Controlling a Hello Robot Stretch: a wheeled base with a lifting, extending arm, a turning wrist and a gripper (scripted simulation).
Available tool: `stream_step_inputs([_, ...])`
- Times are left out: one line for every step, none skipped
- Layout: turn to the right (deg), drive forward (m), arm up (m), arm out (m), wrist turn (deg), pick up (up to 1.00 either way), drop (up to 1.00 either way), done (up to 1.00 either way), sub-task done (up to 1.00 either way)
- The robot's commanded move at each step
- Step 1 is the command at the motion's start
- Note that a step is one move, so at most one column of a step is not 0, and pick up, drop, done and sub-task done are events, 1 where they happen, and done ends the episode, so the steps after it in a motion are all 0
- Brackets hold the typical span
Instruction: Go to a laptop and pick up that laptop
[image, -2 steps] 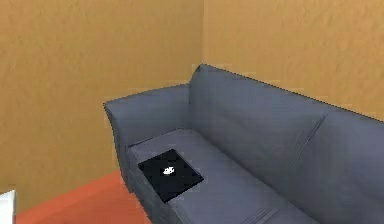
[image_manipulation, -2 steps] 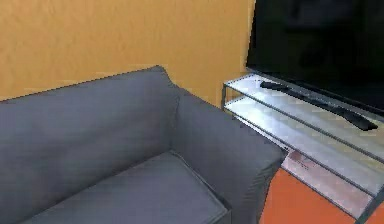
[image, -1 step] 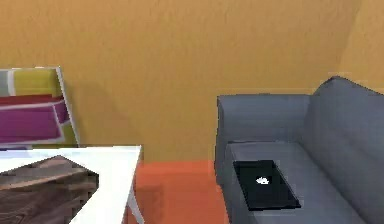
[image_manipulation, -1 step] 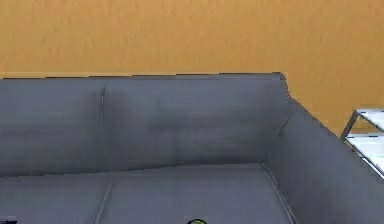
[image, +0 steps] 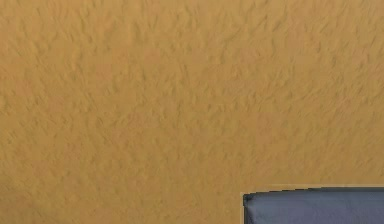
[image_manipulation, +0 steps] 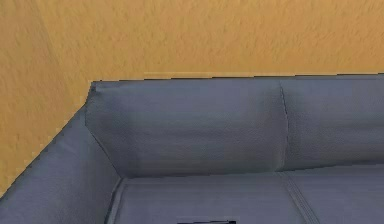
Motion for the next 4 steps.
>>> stream_step_inputs([0.0,0.0,0.5,0.0,0.0,0.0,0.0,0.0,0.0])
stream_step_inputs([0.0,0.0,0.1,0.0,0.0,0.0,0.0,0.0,0.0])
stream_step_inputs([0.0,0.0,0.0,0.0,45.0,0.0,0.0,0.0,0.0])
stream_step_inputs([0.0,0.0,0.0,0.0,45.0,0.0,0.0,0.0,0.0])
